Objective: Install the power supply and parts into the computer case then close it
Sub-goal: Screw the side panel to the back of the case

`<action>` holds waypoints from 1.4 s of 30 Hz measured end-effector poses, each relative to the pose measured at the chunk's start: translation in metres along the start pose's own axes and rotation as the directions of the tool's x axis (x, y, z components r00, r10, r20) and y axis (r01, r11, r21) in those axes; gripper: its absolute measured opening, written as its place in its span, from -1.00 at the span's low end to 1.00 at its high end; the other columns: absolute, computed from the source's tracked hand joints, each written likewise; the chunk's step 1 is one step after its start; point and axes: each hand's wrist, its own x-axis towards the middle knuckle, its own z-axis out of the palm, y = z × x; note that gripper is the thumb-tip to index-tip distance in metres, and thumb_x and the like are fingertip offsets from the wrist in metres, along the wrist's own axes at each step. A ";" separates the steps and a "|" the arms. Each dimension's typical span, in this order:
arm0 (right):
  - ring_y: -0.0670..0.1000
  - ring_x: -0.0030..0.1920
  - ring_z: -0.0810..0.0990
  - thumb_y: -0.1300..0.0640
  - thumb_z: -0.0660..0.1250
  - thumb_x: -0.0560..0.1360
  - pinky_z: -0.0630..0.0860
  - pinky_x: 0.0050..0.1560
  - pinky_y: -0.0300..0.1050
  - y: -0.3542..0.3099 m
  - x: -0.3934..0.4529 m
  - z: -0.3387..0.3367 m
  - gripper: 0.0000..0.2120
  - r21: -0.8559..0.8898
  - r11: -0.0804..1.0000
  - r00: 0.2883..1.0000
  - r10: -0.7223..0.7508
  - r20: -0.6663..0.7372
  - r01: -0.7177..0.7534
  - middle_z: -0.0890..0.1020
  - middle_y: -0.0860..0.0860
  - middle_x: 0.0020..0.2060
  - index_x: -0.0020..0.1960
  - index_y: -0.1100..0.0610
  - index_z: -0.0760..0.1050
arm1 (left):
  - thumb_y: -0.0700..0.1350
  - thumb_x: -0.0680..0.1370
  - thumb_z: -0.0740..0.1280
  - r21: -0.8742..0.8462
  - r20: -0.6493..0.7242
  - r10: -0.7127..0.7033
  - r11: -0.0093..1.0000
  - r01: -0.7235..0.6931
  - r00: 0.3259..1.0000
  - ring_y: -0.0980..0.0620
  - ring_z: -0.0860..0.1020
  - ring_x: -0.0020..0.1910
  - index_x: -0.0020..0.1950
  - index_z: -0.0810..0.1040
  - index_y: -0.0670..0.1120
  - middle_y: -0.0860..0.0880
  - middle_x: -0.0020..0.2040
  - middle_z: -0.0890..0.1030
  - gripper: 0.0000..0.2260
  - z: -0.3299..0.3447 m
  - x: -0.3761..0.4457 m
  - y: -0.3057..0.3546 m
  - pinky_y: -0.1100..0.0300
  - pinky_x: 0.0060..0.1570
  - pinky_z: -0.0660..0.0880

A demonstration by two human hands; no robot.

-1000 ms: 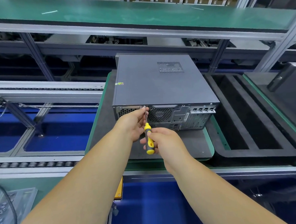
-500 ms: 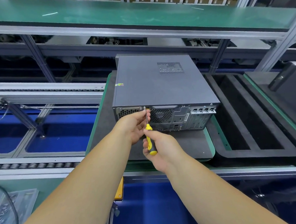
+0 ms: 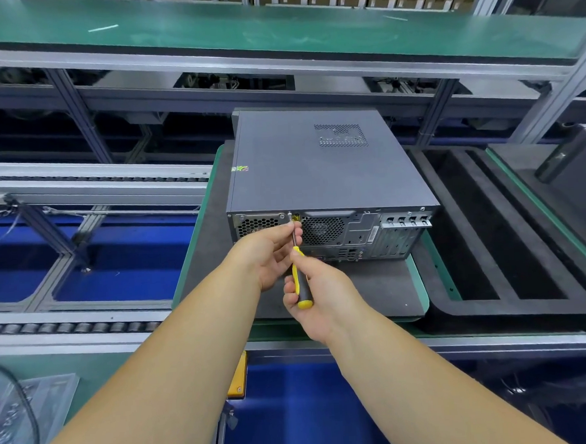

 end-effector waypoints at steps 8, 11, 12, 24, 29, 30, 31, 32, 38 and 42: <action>-0.05 -0.50 0.41 0.00 0.16 0.67 0.38 -0.52 -0.27 -0.005 0.002 0.000 -0.63 -0.036 0.999 0.998 0.016 -0.068 -0.019 0.57 0.06 -0.48 -0.10 0.23 0.57 | -0.11 0.58 0.33 0.065 0.066 -0.015 0.998 0.010 0.998 0.10 0.64 -0.24 -0.04 0.68 -0.13 -0.01 -0.17 0.69 -0.84 -0.004 -0.004 0.001 0.22 -0.28 0.56; -0.06 -0.51 0.40 -0.05 0.17 0.66 0.36 -0.53 -0.26 -0.004 0.003 0.000 -0.59 -0.008 1.000 0.999 0.023 -0.049 -0.024 0.54 0.08 -0.46 -0.09 0.25 0.57 | -0.13 0.57 0.34 0.069 0.051 -0.002 0.998 -0.002 0.999 0.11 0.62 -0.27 -0.04 0.68 -0.13 0.00 -0.20 0.69 -0.87 -0.003 -0.005 0.000 0.24 -0.35 0.55; -0.07 -0.51 0.41 -0.06 0.24 0.63 0.37 -0.53 -0.26 -0.003 0.003 0.000 -0.62 -0.008 1.000 0.999 0.013 -0.040 -0.014 0.52 0.08 -0.42 -0.07 0.24 0.59 | -0.14 0.57 0.35 0.058 0.040 0.004 0.998 -0.007 0.999 0.12 0.62 -0.30 -0.05 0.67 -0.13 0.00 -0.22 0.68 -0.88 -0.002 -0.005 0.000 0.26 -0.40 0.54; -0.06 -0.50 0.42 -0.03 0.17 0.66 0.37 -0.52 -0.27 -0.005 0.003 0.002 -0.60 -0.043 0.998 0.997 0.033 -0.070 -0.036 0.56 0.06 -0.50 -0.12 0.24 0.58 | -0.13 0.58 0.32 0.030 0.069 -0.003 1.000 0.001 0.998 0.09 0.64 -0.25 -0.02 0.68 -0.14 -0.02 -0.16 0.69 -0.84 -0.005 -0.007 -0.002 0.26 -0.39 0.55; -0.07 -0.49 0.43 0.01 0.38 0.56 0.41 -0.51 -0.26 -0.003 0.003 0.002 -0.74 -0.019 1.000 1.000 0.004 -0.025 -0.004 0.49 0.08 -0.38 -0.04 0.23 0.60 | -0.16 0.58 0.33 0.032 0.038 0.030 0.999 -0.032 0.999 0.14 0.63 -0.30 -0.03 0.66 -0.14 0.00 -0.22 0.68 -0.88 -0.002 -0.006 -0.003 0.28 -0.34 0.56; -0.07 -0.49 0.44 0.06 0.40 0.54 0.43 -0.50 -0.26 -0.002 0.003 0.001 -0.80 -0.025 1.000 1.000 -0.010 -0.028 0.010 0.49 0.07 -0.38 -0.04 0.22 0.60 | -0.16 0.57 0.34 0.032 0.032 0.032 0.999 -0.033 0.999 0.14 0.63 -0.29 -0.02 0.66 -0.14 0.00 -0.22 0.69 -0.88 -0.002 -0.005 -0.003 0.28 -0.32 0.56; -0.06 -0.48 0.46 0.09 0.40 0.54 0.45 -0.49 -0.26 -0.002 0.003 0.001 -0.83 -0.033 0.999 0.999 -0.022 -0.035 0.021 0.50 0.07 -0.40 -0.06 0.21 0.60 | -0.16 0.57 0.34 0.030 0.026 0.031 0.999 -0.032 0.999 0.15 0.63 -0.29 -0.02 0.66 -0.14 0.00 -0.22 0.69 -0.89 -0.002 -0.004 -0.003 0.28 -0.31 0.56; -0.06 -0.48 0.47 0.09 0.39 0.55 0.46 -0.49 -0.25 -0.002 0.002 0.000 -0.83 -0.041 0.999 0.999 -0.027 -0.043 0.025 0.52 0.07 -0.41 -0.07 0.21 0.61 | -0.16 0.57 0.35 0.030 0.020 0.029 0.999 -0.030 0.999 0.15 0.63 -0.30 -0.03 0.66 -0.14 0.00 -0.22 0.68 -0.89 -0.002 -0.004 -0.003 0.28 -0.32 0.56; -0.05 -0.47 0.44 -0.03 0.20 0.65 0.41 -0.50 -0.26 -0.006 0.003 0.004 -0.63 -0.078 0.997 0.993 0.007 -0.118 -0.016 0.56 0.06 -0.42 -0.12 0.21 0.61 | -0.12 0.58 0.32 0.018 0.056 0.002 1.000 -0.003 0.998 0.08 0.64 -0.25 -0.02 0.68 -0.15 -0.03 -0.15 0.69 -0.84 -0.004 -0.005 -0.004 0.24 -0.40 0.56; -0.06 -0.50 0.42 -0.08 0.24 0.62 0.38 -0.52 -0.28 -0.007 0.004 0.004 -0.59 -0.031 0.999 0.997 0.034 -0.075 -0.036 0.52 0.09 -0.38 -0.06 0.26 0.61 | -0.16 0.58 0.32 0.012 0.050 0.021 1.000 -0.022 0.999 0.11 0.63 -0.30 -0.02 0.67 -0.16 -0.02 -0.19 0.69 -0.86 -0.003 -0.006 -0.003 0.27 -0.45 0.52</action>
